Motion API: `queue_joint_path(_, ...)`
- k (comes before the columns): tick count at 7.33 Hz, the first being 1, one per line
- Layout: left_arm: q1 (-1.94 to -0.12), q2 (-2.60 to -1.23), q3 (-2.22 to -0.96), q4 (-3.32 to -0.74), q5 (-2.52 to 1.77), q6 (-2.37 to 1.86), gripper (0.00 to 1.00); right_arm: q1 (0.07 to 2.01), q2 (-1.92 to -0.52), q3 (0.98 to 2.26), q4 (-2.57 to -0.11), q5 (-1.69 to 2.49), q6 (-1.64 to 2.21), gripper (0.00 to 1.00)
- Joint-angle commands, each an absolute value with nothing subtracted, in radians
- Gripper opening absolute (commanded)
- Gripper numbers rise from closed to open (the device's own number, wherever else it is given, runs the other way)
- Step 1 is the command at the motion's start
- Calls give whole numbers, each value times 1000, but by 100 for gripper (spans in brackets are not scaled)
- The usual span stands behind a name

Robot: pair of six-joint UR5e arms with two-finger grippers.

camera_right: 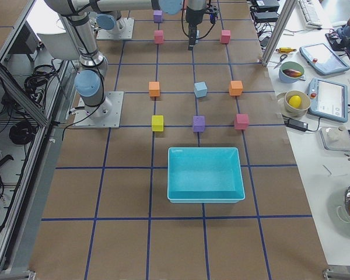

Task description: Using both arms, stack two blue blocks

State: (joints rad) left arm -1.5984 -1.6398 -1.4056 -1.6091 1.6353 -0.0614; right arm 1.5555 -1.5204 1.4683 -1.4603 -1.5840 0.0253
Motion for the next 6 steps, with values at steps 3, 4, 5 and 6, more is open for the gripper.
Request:
queue_joint_path(3,-1598,-1637,-1405,-1609,1637,-60,100,1548,-1483,1485,-1520,-1592,32,100)
queue_joint_path(4,-1598,-1635,-1407,-1609,1635,-61,100,1546,-1424,1485,-1631,-1594,17,100)
queue_joint_path(5,-1598,-1635,-1407,-1609,1635,-60,100,1546,-1363,1485,-1700,-1597,17,100)
queue_joint_path(6,-1598,-1635,-1408,-1611,1635,-60,100,1548,-1314,1488,-1709,-1592,17,100)
